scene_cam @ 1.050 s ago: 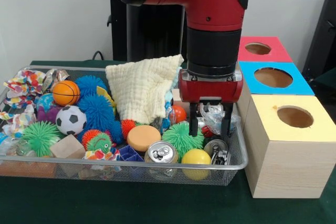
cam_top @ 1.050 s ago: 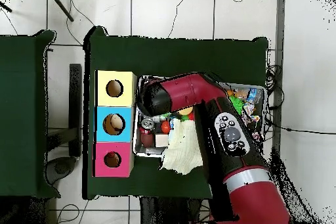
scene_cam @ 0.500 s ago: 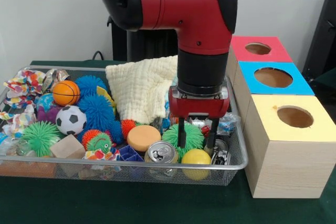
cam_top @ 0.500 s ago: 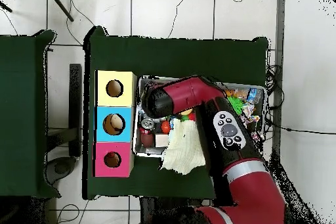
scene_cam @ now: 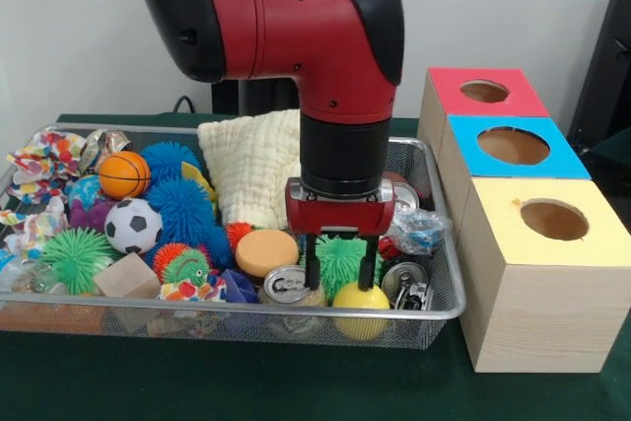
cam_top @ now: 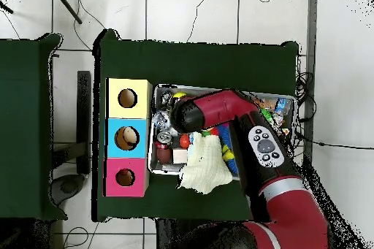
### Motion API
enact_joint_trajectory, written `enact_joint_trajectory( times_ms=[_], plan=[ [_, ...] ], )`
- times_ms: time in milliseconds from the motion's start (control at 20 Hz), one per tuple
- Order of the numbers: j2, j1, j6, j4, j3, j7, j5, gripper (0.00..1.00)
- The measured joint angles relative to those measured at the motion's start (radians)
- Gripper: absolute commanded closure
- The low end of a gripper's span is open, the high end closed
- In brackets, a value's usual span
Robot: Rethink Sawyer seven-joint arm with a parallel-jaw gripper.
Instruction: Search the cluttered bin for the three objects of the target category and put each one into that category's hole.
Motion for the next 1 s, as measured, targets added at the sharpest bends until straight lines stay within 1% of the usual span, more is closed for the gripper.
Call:
enact_joint_trajectory(
  times_ms=[450,900,1000],
  plan=[
    [-0.003,-0.02,-0.008,0.014,0.0,0.0,0.0,0.0],
    [-0.025,-0.015,-0.079,0.079,-0.026,0.0,0.002,0.0],
    [-0.032,-0.004,-0.095,0.102,-0.043,0.0,0.006,0.0]
  ],
)
